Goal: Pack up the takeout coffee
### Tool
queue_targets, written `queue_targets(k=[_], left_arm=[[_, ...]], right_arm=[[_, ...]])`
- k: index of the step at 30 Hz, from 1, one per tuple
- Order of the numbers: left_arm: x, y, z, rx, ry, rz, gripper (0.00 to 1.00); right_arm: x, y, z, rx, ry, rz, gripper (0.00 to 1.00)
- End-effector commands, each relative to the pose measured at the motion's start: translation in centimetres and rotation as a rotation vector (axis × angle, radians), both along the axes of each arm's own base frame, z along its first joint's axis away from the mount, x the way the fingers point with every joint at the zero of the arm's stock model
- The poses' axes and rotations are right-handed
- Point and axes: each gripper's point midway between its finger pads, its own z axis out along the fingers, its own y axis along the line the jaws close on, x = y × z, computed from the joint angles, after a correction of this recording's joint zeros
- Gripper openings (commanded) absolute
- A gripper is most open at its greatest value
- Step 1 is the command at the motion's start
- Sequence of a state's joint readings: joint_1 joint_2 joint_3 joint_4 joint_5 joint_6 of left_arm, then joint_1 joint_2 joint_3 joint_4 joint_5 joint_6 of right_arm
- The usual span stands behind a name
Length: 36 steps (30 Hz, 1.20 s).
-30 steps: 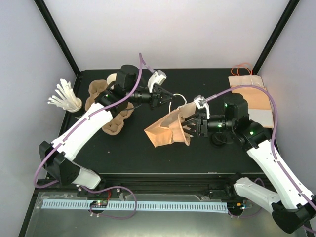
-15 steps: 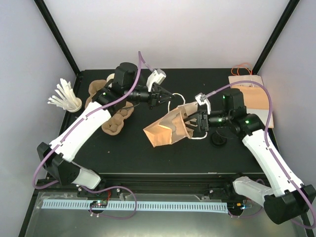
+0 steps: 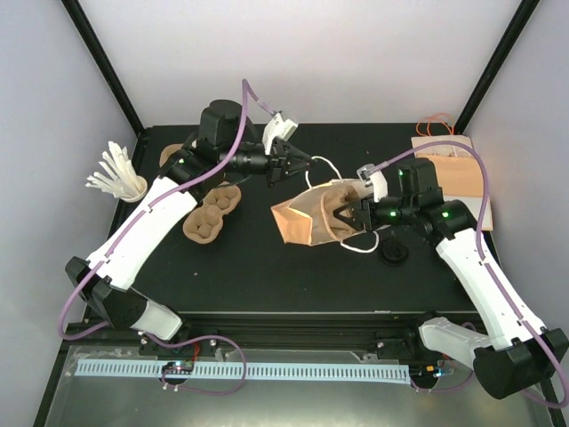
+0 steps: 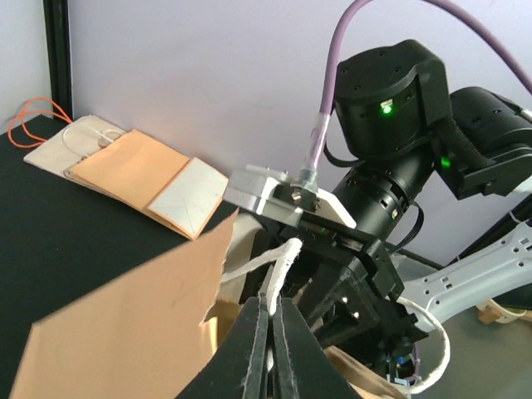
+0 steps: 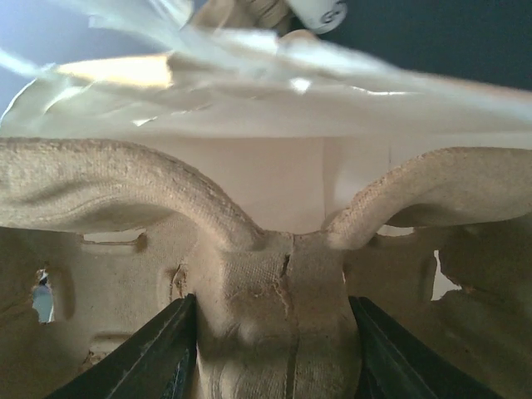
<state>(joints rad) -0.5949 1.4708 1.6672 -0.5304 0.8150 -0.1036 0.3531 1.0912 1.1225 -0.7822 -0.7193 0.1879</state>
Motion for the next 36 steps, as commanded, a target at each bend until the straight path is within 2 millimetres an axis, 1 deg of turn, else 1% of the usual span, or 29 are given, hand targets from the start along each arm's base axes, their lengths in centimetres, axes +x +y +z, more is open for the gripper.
queue_targets(k=[1, 5, 9, 11, 16, 21, 23, 26, 28, 31, 33, 36], left_arm=[[-0.6, -0.3, -0.4, 0.0, 0.001, -0.049, 0.02], [-0.7, -0.3, -0.7, 0.004, 0.007, -0.056, 0.02], [-0.6, -0.4, -0.7, 0.001, 0.014, -0.06, 0.02], [-0.7, -0.7, -0.7, -0.008, 0.027, -0.07, 0.01], [-0.8, -1.4, -0.9, -0.013, 0.044, -0.094, 0.01], [-0.6, -1.2, -1.0, 0.006, 0.043, -0.076, 0.02], [-0.5, -1.1, -1.0, 0.009, 0.045, -0.065, 0.01], [-0.4, -1.2, -1.1, 0.008, 0.058, -0.059, 0.02], [-0.4, -1.2, -1.0, 0.007, 0.061, -0.058, 0.02], [-0.1, -1.0, -1.6, 0.028, 0.06, -0.038, 0.02], [0.3, -0.7, -2.4, 0.058, 0.068, -0.005, 0.01], [1.2, -0.4, -3.7, 0.095, 0.089, 0.06, 0.01]], right_arm=[[2.0, -2.4, 0.0, -0.121, -0.065, -0.154, 0.49], [2.5, -2.9, -0.6, -0.15, -0.071, -0.191, 0.48], [3.3, -3.9, -1.1, -0.223, -0.094, -0.255, 0.48], [3.7, -3.9, -1.2, -0.243, -0.108, -0.277, 0.48], [4.2, -2.9, -1.4, -0.258, -0.139, -0.281, 0.48], [5.3, -4.0, -2.0, -0.333, -0.165, -0.347, 0.47], [5.6, -4.4, -2.5, -0.366, -0.185, -0.366, 0.47], [5.8, -4.7, -3.9, -0.417, -0.195, -0.373, 0.48], [5.6, -4.1, -4.5, -0.41, -0.186, -0.339, 0.48], [4.9, -3.0, -4.2, -0.354, -0.175, -0.282, 0.48], [4.8, -2.8, -3.9, -0.333, -0.18, -0.28, 0.48], [4.9, -3.3, -4.6, -0.364, -0.187, -0.29, 0.48]])
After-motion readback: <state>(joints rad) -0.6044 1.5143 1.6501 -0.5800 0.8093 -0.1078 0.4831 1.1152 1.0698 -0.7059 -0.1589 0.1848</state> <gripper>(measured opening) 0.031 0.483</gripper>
